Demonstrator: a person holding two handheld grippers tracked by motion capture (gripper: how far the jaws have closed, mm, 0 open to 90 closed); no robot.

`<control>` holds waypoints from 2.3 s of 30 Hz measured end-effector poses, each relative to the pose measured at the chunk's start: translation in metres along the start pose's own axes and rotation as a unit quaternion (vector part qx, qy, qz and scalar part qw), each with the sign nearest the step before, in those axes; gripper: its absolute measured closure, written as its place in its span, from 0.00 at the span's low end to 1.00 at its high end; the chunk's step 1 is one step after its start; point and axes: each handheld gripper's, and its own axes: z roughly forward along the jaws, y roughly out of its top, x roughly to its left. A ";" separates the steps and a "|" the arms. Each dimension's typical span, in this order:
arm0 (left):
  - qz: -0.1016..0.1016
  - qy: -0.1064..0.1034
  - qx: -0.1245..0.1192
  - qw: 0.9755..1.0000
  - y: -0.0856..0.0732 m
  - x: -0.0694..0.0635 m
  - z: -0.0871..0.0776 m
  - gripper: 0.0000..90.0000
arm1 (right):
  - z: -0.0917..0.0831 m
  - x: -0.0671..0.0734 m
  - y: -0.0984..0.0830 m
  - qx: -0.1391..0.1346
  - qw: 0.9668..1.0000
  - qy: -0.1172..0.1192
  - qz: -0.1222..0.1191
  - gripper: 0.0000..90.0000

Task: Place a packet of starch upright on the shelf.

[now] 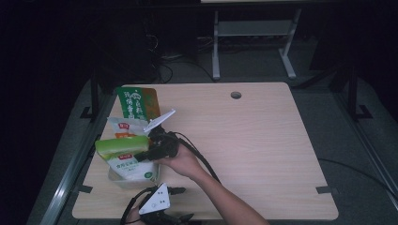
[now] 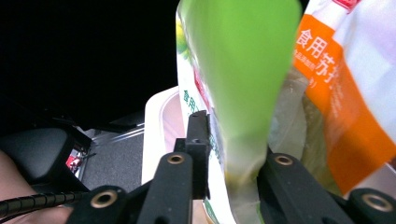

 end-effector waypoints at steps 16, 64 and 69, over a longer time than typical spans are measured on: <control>-0.003 0.001 -0.002 1.000 0.000 0.001 0.000 0.25 | -0.026 -0.006 -0.010 -0.009 1.000 -0.003 0.002 0.58; 0.000 0.007 -0.002 1.000 0.000 0.004 -0.003 0.25 | -0.126 -0.036 -0.066 -0.023 0.995 -0.086 0.048 0.42; -0.003 0.006 -0.006 1.000 0.000 0.004 -0.002 0.25 | -0.132 -0.038 -0.074 -0.024 0.994 -0.091 0.054 0.41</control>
